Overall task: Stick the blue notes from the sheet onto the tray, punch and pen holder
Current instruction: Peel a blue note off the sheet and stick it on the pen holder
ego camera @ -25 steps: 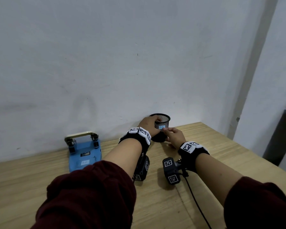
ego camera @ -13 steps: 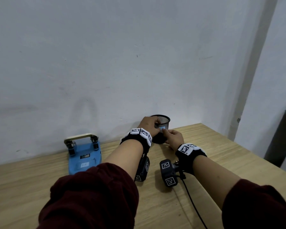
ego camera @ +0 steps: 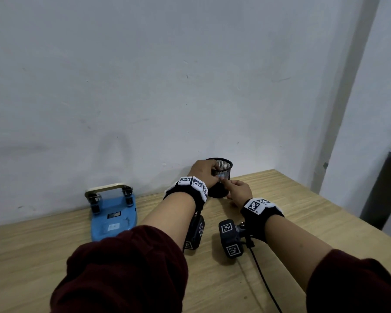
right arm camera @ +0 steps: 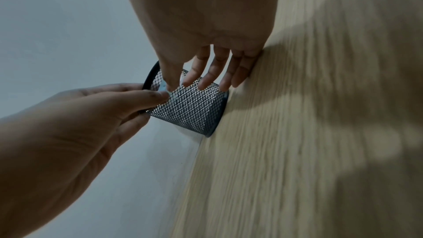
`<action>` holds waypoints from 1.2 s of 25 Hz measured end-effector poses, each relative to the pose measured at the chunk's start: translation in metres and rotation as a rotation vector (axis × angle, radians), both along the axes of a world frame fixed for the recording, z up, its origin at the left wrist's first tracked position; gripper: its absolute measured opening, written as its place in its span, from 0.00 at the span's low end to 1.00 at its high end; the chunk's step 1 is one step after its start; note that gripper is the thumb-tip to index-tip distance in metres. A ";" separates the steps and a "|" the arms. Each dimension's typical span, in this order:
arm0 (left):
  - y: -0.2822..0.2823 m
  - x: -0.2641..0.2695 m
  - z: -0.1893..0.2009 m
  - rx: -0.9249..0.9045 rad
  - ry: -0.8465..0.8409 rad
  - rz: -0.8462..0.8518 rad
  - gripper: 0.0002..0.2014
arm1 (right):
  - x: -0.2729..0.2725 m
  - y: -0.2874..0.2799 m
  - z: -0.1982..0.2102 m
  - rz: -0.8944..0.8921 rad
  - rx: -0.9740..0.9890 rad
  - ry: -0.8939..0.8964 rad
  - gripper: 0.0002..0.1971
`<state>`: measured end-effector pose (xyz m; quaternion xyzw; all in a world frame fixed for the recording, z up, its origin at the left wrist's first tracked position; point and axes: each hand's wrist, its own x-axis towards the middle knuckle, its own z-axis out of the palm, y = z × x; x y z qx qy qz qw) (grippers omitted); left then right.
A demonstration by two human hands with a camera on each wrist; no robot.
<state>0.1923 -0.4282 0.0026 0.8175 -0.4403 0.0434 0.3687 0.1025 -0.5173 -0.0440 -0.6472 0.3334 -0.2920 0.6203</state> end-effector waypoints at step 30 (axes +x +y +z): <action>0.008 -0.003 0.004 0.045 -0.036 -0.009 0.14 | -0.006 -0.029 0.073 0.274 -1.356 0.529 0.10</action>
